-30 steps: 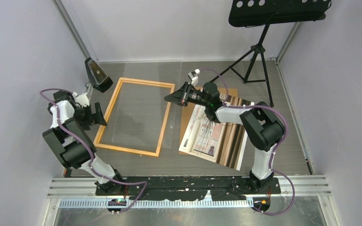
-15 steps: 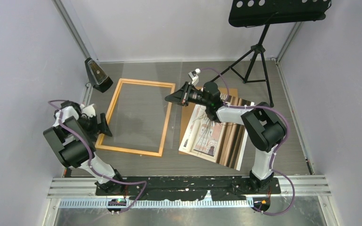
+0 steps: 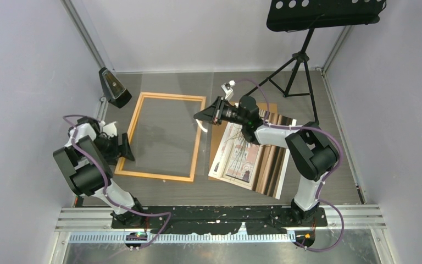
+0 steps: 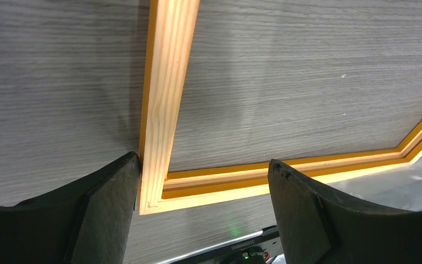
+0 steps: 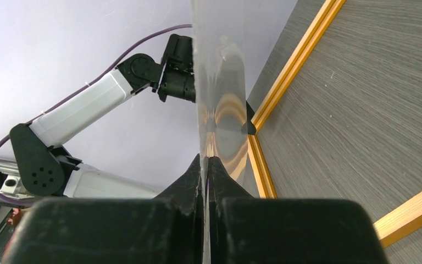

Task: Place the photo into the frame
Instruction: Move the photo frame to the center of the board.

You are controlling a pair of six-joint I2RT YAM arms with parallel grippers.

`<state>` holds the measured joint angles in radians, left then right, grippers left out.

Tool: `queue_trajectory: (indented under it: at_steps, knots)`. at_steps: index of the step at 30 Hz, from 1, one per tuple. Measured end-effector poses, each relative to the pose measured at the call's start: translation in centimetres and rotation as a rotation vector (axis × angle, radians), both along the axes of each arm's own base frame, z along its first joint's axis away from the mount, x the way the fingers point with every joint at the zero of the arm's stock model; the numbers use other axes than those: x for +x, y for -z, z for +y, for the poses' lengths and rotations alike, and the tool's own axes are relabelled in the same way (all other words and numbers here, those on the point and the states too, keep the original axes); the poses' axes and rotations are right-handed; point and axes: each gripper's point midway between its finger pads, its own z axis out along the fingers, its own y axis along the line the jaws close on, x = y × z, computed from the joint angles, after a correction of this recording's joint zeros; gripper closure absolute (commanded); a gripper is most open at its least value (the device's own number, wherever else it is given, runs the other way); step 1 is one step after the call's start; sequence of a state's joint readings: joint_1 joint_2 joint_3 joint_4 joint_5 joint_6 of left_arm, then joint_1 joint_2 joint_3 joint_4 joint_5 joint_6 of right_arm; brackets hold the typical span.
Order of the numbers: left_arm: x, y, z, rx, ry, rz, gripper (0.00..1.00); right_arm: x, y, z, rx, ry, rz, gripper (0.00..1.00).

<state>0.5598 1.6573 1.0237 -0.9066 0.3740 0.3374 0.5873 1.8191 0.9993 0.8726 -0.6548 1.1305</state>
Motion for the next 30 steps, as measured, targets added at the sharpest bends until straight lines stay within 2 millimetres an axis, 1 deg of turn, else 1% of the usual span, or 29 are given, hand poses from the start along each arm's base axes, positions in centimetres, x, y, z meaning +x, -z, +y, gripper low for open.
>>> queue_trajectory:
  at_steps: [4, 6, 11, 15, 22, 30]
  knots:
    - [0.2, -0.2, -1.5, -0.024, 0.060, 0.000, 0.16, -0.2, 1.1, -0.2, -0.022, 0.004, 0.023, 0.94]
    - [0.2, -0.3, -2.4, -0.039, 0.089, 0.001, 0.16, -0.1, 1.3, -0.4, -0.025, 0.008, 0.026, 0.94]
    - [0.4, -0.6, -4.5, -0.071, 0.172, 0.003, 0.16, 0.5, 1.7, -1.1, -0.036, 0.027, 0.032, 0.94]
    - [0.4, -0.8, -5.8, -0.097, 0.217, 0.008, 0.16, 1.5, 1.8, -2.2, -0.043, 0.058, 0.028, 0.94]
    - [0.3, -1.2, -7.2, -0.144, 0.286, -0.010, 0.15, 2.3, 1.7, -4.2, -0.055, 0.101, 0.012, 0.94]
    - [-0.3, -1.9, -8.5, -0.207, 0.342, -0.018, 0.13, 2.4, 2.2, -4.7, -0.074, 0.107, 0.025, 0.94]
